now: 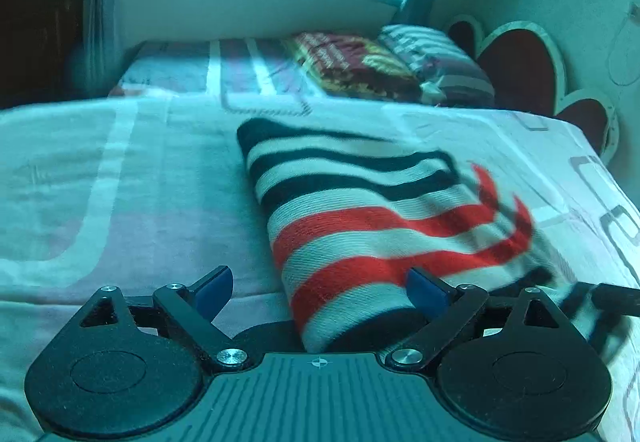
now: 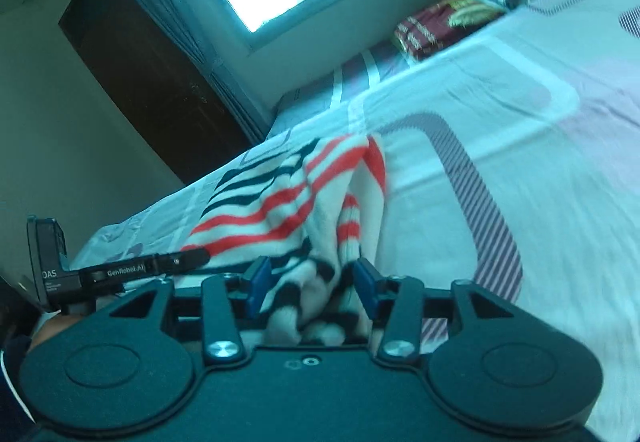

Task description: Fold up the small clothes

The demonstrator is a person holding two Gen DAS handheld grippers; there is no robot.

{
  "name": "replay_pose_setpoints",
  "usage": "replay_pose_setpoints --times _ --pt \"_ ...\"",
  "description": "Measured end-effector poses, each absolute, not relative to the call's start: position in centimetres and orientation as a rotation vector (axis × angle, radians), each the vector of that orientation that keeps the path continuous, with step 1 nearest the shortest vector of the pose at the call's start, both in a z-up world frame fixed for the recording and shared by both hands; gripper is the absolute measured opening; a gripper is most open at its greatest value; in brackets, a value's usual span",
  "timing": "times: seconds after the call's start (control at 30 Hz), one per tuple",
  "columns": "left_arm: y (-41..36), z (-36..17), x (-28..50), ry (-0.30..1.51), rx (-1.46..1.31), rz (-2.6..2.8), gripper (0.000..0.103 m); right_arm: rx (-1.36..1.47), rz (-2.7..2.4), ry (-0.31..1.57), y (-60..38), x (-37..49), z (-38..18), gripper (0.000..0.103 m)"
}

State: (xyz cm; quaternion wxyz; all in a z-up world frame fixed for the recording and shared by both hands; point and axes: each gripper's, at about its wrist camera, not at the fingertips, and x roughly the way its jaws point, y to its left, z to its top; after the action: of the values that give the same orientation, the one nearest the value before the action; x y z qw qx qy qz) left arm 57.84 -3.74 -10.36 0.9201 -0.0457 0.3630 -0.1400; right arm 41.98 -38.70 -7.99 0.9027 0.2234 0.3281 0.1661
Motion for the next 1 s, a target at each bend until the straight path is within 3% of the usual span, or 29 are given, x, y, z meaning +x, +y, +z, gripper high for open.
replay_pose_setpoints --times 0.17,0.23,0.27,0.37,0.63,0.77,0.87,1.0 --pt "-2.8 -9.1 52.2 0.698 -0.105 -0.328 0.094 0.433 0.344 0.733 -38.1 40.6 -7.8 0.045" --pt "-2.7 -9.7 50.6 0.71 -0.097 -0.329 0.094 0.403 0.322 0.753 -37.9 39.9 -8.1 0.038" --pt "-3.1 -10.3 50.3 0.732 -0.064 -0.328 0.094 0.39 0.317 0.752 -37.7 39.8 -8.4 0.027" --pt "-3.5 -11.8 49.7 0.751 -0.009 -0.315 0.094 0.369 0.274 0.753 -37.6 39.7 -9.8 0.018" --pt "-3.3 -13.0 48.4 0.713 -0.013 -0.284 0.099 0.352 0.276 0.683 -37.5 38.6 -11.4 0.018" --pt "-3.9 -12.0 48.3 0.716 0.04 -0.272 0.099 0.376 0.289 0.696 -37.8 38.6 -10.7 0.028" --pt "-4.0 -10.8 47.9 0.695 0.068 -0.272 0.099 0.35 0.256 0.65 -37.7 37.8 -9.0 0.056" --pt "-3.6 -9.2 48.4 0.665 0.086 -0.259 0.099 0.377 0.273 0.599 -38.3 38.2 -7.3 0.055"
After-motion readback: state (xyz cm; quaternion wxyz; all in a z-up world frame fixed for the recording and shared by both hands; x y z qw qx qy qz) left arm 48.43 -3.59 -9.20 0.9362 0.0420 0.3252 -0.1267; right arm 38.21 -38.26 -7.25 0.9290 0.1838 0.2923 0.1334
